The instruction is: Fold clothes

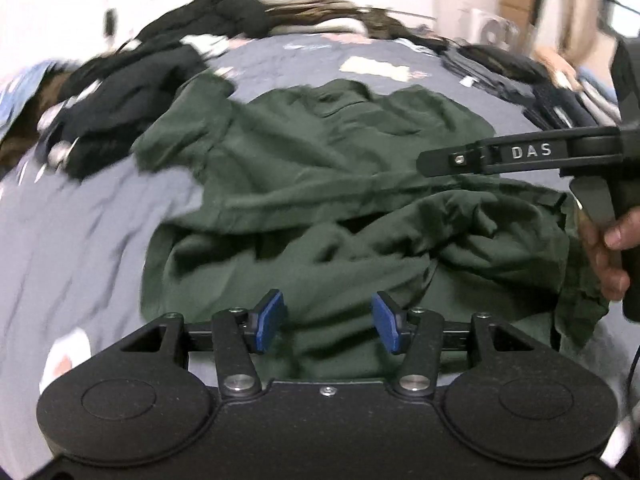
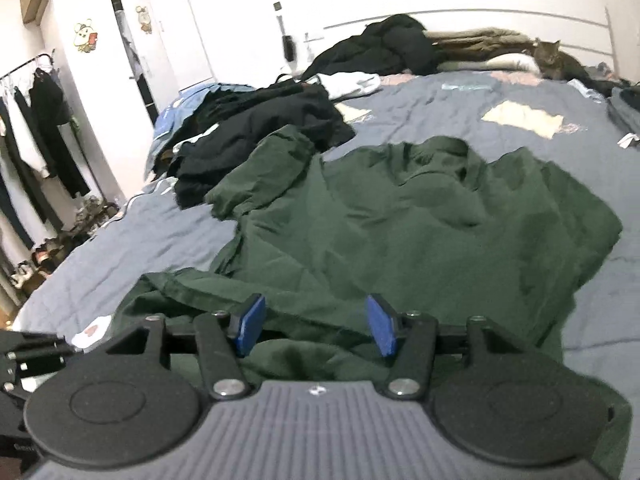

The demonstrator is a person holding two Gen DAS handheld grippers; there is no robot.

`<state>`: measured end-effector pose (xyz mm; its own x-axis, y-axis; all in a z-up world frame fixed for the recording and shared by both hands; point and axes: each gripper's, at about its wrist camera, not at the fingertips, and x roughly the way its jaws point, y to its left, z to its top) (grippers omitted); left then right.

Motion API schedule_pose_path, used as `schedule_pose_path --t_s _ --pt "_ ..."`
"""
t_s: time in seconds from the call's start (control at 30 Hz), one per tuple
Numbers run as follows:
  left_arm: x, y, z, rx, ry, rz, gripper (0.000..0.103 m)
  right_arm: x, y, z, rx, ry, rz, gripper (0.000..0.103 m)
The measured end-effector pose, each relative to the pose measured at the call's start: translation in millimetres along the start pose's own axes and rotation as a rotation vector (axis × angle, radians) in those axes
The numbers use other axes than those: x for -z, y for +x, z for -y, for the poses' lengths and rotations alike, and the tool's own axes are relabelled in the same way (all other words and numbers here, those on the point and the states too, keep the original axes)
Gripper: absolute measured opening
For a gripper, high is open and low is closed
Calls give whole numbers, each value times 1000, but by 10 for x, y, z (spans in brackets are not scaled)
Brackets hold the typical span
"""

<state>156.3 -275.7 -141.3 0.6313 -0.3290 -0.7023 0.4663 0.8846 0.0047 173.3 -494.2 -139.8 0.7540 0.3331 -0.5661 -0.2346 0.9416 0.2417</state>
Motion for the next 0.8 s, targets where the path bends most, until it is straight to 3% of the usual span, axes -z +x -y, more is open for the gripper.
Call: schedule_pose_path --t_s 0.23,0.33,0.5,0.7,0.8 --pt "-164 311 275 38 122 -7 50 -2 55 -7 26 -185 -30 63" --pt "-102 528 374 9 186 -56 51 14 120 -25 41 -269 -43 64" --pt "111 626 405 23 231 -110 52 37 268 13 80 -374 -80 64" --pt "180 606 320 49 185 -117 52 155 419 58 44 -384 -139 64" --pt "181 568 341 42 180 -112 52 198 434 80 30 -369 -143 56"
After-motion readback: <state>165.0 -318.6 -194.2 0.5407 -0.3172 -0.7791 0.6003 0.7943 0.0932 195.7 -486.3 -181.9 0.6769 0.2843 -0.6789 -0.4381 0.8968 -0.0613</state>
